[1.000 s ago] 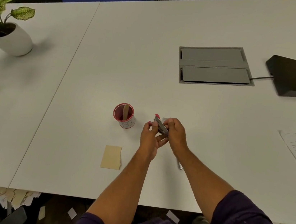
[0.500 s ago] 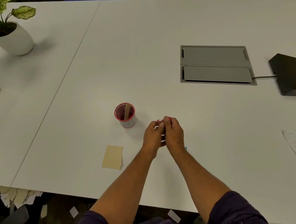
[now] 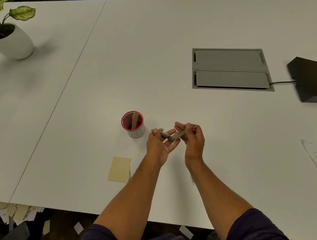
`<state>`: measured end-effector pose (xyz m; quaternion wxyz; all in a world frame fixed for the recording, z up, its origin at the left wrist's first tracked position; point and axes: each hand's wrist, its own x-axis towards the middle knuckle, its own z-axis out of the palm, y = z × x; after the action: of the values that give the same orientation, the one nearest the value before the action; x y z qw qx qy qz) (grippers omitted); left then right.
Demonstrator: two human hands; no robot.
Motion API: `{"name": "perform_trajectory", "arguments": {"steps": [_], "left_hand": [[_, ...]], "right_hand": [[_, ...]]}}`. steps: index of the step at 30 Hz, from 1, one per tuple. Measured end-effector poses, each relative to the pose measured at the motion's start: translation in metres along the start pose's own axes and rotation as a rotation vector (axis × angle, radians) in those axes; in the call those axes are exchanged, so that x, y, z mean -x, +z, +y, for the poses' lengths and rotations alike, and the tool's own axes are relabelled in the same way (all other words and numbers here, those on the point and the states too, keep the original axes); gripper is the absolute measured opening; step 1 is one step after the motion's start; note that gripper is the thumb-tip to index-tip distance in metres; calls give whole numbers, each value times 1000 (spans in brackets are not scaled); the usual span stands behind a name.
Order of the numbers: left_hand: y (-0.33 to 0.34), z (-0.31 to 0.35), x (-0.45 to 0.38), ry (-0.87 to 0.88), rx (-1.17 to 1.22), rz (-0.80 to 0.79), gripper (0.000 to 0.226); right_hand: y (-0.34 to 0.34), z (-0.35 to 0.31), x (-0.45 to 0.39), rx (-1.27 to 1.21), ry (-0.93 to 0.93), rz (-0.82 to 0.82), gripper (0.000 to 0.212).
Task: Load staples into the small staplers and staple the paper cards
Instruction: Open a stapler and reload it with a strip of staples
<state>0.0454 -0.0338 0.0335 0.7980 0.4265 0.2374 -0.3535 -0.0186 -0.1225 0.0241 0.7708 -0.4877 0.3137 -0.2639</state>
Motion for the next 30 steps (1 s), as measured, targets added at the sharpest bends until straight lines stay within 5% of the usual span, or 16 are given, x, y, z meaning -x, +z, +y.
{"name": "perform_trajectory", "arguments": {"steps": [2, 7, 12, 21, 24, 30], "left_hand": [[2, 7, -4, -29, 55, 36, 20], [6, 18, -9, -78, -48, 58, 18], [2, 23, -6, -143, -483, -113, 29], [2, 24, -7, -331, -736, -273, 28], [3, 26, -6, -213, -957, -328, 36], [-2, 24, -7, 361, -1398, -403, 29]], "right_hand": [[-6, 2, 1, 2, -27, -49, 28], [-19, 5, -2, 12, 124, -159, 81], [-30, 9, -9, 195, 222, -85, 39], [-30, 8, -15, 161, 273, -73, 30], [-33, 8, -20, 165, 324, 41, 30], [-41, 7, -25, 154, 478, 101, 23]]}}
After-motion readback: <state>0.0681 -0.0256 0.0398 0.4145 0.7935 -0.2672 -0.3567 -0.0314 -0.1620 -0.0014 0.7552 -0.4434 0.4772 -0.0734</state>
